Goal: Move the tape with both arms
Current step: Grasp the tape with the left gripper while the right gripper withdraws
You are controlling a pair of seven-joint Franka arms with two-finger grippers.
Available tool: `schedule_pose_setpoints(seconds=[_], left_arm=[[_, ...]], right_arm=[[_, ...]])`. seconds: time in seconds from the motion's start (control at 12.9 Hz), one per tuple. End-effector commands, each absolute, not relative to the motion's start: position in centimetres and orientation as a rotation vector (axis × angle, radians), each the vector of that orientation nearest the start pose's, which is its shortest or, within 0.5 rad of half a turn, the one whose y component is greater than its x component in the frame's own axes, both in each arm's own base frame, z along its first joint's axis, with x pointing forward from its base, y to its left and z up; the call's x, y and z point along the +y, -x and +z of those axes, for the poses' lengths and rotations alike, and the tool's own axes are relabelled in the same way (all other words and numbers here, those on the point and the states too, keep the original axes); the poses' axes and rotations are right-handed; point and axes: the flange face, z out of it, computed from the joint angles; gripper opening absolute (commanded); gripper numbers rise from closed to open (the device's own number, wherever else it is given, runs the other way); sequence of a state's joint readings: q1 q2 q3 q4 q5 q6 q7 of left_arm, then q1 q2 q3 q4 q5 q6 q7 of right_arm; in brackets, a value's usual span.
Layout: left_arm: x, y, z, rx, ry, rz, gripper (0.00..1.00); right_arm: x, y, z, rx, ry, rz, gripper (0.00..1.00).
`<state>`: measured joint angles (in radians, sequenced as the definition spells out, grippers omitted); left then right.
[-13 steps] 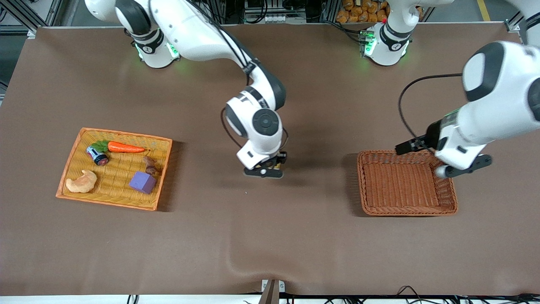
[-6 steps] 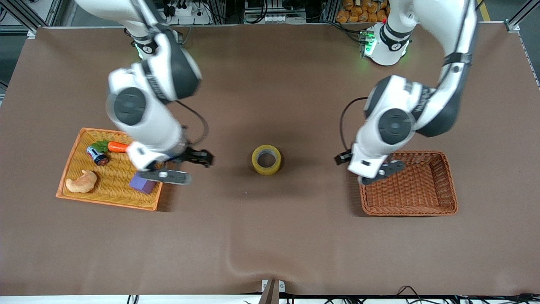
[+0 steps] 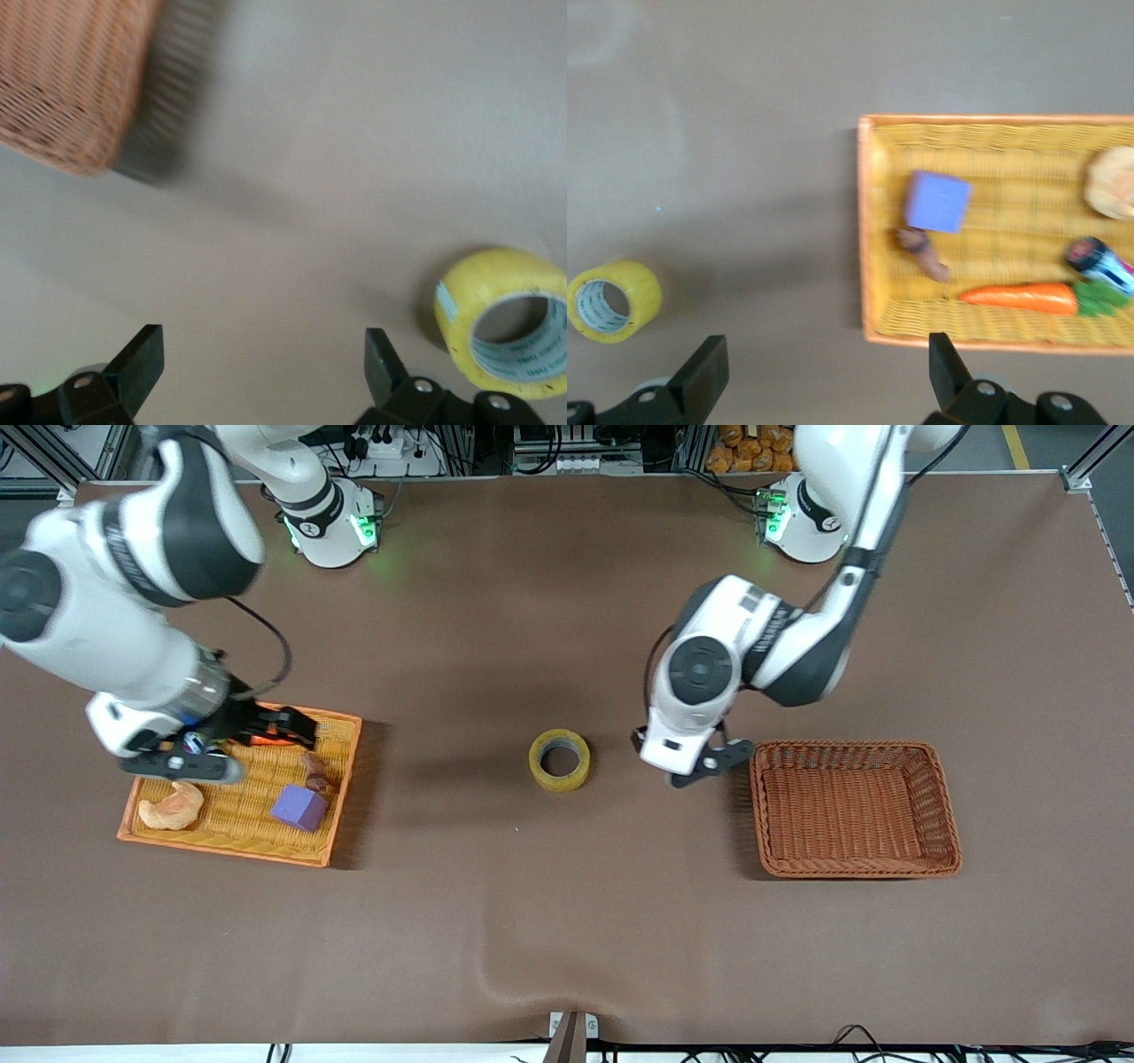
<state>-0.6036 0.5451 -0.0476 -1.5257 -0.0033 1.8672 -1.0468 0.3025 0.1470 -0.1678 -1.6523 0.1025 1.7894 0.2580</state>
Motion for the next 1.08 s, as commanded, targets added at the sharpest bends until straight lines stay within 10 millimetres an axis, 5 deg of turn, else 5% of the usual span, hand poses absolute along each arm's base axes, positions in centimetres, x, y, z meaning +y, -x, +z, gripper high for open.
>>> schedule_pose_setpoints(seconds=[0.0, 0.31, 0.46, 0.77, 1.0], left_arm=[[-44.9, -53.6, 29.8, -0.654, 2.929, 0.192, 1.00], [-49.1, -51.6, 27.5, -0.749, 2.958, 0.110, 1.00], [-50.5, -50.8, 27.5, -0.776, 2.979, 0.080, 1.00], [-51.2, -51.0, 26.3, -0.836, 3.010, 0.044, 1.00], [-52.6, -49.7, 20.5, -0.812, 3.008, 0.016, 1.00]], right_arm=[[4.0, -58.7, 55.7, 0.311, 3.050, 0.018, 1.00], [0.5, -58.9, 57.2, 0.327, 3.051, 0.006, 1.00], [-0.1, -58.6, 57.5, 0.172, 3.072, 0.022, 1.00], [-0.8, -57.9, 60.5, 0.106, 3.162, 0.092, 1.00], [-0.9, -57.7, 60.9, 0.109, 3.158, 0.104, 1.00]])
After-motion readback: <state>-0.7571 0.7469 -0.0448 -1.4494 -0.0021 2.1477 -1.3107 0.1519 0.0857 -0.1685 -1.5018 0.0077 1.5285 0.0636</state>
